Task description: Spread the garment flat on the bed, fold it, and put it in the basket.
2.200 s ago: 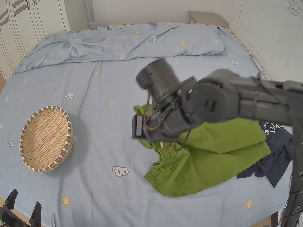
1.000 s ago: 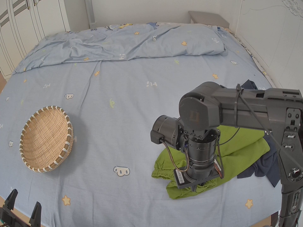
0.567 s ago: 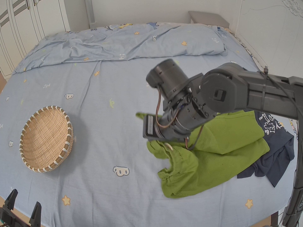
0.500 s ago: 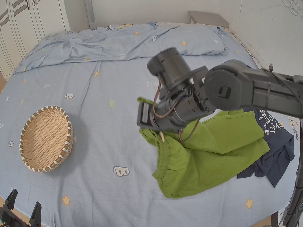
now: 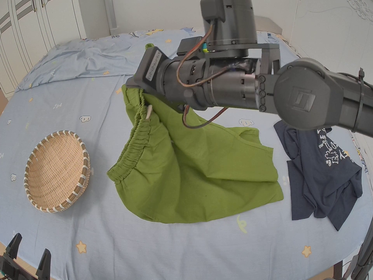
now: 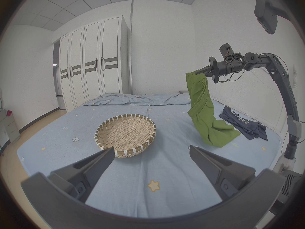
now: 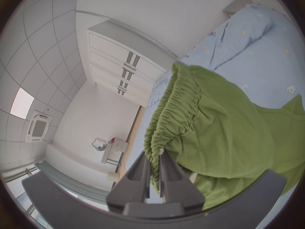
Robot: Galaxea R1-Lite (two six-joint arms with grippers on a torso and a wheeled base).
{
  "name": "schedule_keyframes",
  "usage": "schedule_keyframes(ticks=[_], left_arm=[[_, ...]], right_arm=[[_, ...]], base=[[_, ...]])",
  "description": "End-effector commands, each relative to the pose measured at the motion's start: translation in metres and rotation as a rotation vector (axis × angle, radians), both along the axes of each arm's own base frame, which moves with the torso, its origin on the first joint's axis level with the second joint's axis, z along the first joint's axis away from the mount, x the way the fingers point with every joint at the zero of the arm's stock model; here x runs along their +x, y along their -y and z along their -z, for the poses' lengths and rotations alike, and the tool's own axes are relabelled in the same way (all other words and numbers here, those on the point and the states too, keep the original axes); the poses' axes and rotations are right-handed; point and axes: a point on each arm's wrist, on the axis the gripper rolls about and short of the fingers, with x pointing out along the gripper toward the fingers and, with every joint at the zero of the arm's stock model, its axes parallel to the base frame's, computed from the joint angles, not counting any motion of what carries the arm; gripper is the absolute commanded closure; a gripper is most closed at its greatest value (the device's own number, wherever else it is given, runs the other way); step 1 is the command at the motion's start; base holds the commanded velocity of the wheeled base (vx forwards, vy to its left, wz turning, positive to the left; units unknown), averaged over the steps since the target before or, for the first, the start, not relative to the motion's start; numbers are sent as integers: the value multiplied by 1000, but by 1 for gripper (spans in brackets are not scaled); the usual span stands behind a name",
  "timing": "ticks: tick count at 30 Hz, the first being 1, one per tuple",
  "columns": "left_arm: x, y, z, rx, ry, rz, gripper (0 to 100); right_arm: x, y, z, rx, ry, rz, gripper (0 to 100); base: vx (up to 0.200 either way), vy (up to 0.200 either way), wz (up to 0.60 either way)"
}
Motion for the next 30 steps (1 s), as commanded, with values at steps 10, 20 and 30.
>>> schedule_keyframes(ticks=[10,20,30], left_arm=[[1,0,5,0,-9,0,0],[1,0,5,0,-9,0,0],[1,0,5,0,-9,0,0]], right_arm=[[20,-25,55,-110,-80,3,100],[19,-26,57,-149,-35,-27,0],[19,-21,57,-156,-63,-17,0]], base=[[0,0,0],[0,0,0],[0,0,0]])
